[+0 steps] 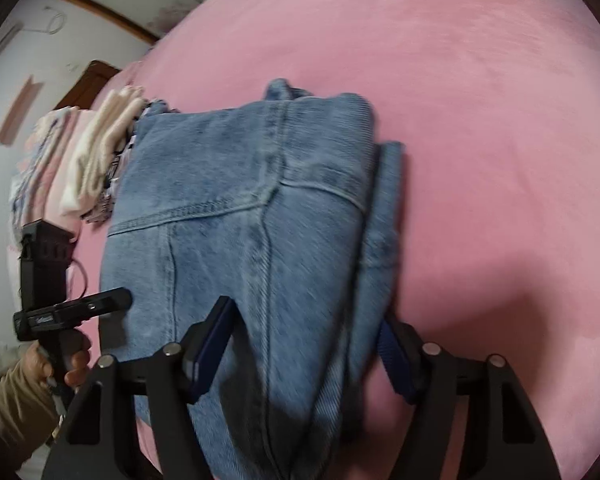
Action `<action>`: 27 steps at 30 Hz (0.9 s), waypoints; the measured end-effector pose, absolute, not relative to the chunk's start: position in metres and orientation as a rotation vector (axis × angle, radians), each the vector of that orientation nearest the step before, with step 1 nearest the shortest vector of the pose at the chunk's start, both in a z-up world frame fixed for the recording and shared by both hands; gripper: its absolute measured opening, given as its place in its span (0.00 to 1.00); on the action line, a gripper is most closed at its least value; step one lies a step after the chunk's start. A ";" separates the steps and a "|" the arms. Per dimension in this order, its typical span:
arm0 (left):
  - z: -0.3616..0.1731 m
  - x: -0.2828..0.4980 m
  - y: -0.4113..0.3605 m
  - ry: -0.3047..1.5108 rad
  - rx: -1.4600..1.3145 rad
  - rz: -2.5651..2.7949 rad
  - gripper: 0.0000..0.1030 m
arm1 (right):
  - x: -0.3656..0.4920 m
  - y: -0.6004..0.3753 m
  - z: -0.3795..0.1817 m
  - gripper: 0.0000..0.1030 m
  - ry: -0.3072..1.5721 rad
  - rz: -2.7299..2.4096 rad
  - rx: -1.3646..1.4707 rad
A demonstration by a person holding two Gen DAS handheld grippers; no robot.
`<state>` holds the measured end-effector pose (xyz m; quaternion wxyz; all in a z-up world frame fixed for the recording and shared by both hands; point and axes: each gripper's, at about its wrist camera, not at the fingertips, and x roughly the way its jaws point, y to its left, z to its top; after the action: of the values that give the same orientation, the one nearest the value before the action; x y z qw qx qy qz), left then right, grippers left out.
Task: Fold large clothes
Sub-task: 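Grasp the denim bundle with both tools and lift it toward the clothes stack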
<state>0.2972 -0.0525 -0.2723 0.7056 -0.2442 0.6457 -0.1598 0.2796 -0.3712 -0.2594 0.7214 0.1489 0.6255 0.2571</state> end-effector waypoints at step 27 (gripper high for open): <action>-0.229 0.324 -0.100 1.440 -0.381 -0.196 0.49 | 0.284 -0.338 -0.224 0.17 1.304 0.580 0.261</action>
<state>0.3238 -0.1004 -0.2289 0.7309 -0.1730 0.6541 -0.0890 0.2838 -0.3379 -0.2245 0.7483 0.1191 0.5962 0.2652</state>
